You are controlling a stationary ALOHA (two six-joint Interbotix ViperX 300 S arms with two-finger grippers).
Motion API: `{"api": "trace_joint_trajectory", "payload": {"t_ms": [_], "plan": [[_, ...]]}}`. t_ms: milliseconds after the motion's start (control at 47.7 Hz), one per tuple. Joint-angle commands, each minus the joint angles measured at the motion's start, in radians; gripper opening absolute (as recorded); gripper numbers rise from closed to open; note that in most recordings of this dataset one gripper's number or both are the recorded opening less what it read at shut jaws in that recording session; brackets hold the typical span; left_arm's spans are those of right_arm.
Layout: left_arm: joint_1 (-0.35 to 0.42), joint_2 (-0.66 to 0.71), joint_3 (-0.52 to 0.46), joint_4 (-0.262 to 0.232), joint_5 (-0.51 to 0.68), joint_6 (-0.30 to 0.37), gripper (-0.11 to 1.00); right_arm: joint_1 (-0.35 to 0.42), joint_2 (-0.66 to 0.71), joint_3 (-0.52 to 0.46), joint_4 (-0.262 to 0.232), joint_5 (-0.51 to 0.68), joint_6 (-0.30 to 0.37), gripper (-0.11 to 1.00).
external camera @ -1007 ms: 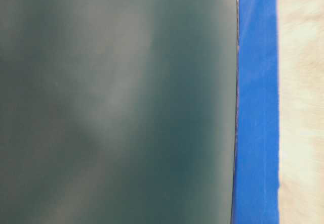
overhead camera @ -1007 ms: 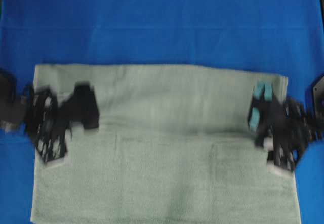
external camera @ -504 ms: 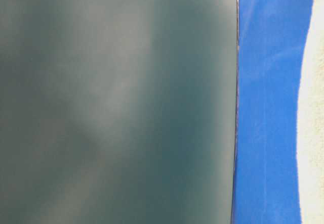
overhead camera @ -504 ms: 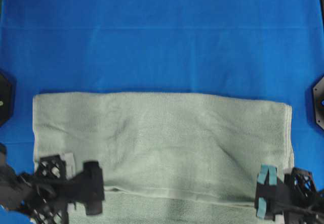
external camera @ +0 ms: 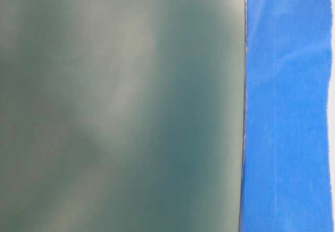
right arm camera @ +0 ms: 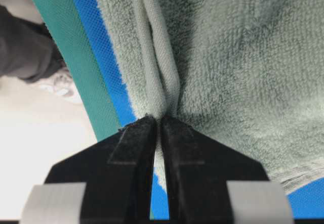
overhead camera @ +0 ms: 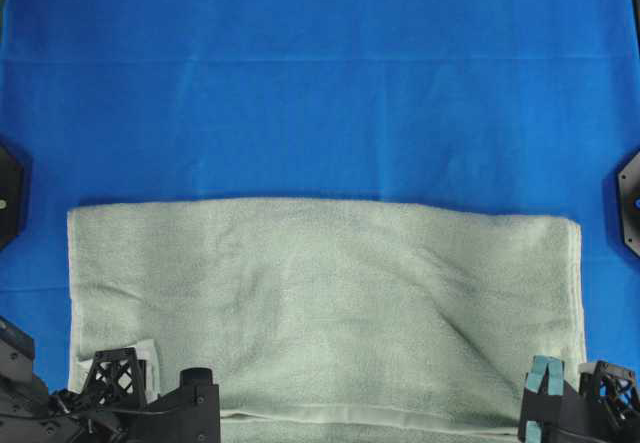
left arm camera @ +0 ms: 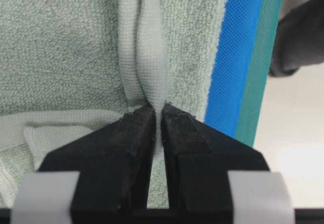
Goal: Fold a bath towel.
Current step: 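Grasp the folded edge's side corners with both grippers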
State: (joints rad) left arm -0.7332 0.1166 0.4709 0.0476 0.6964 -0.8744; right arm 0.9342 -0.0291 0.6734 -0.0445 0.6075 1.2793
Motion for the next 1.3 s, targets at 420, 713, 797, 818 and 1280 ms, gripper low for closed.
{"api": "trace_joint_trajectory", "payload": {"t_ms": [420, 713, 797, 818, 1280], "plan": [[0.009, -0.063, -0.038, 0.005, 0.127, 0.021, 0.81, -0.006, -0.038, -0.031, -0.061, 0.044, 0.023, 0.5], [0.028, -0.213, -0.11, 0.161, 0.394, 0.034, 0.75, -0.048, -0.184, -0.041, -0.17, 0.305, 0.023, 0.58], [0.063, -0.249, -0.072, 0.218, 0.428, 0.043, 0.75, -0.101, -0.232, 0.0, -0.222, 0.377, 0.017, 0.58], [0.083, -0.261, -0.051, 0.229, 0.433, 0.049, 0.75, -0.12, -0.244, 0.015, -0.233, 0.393, 0.014, 0.58], [0.396, -0.399, 0.236, 0.235, 0.27, 0.193, 0.75, -0.538, -0.491, 0.281, -0.268, 0.278, -0.267, 0.58]]}}
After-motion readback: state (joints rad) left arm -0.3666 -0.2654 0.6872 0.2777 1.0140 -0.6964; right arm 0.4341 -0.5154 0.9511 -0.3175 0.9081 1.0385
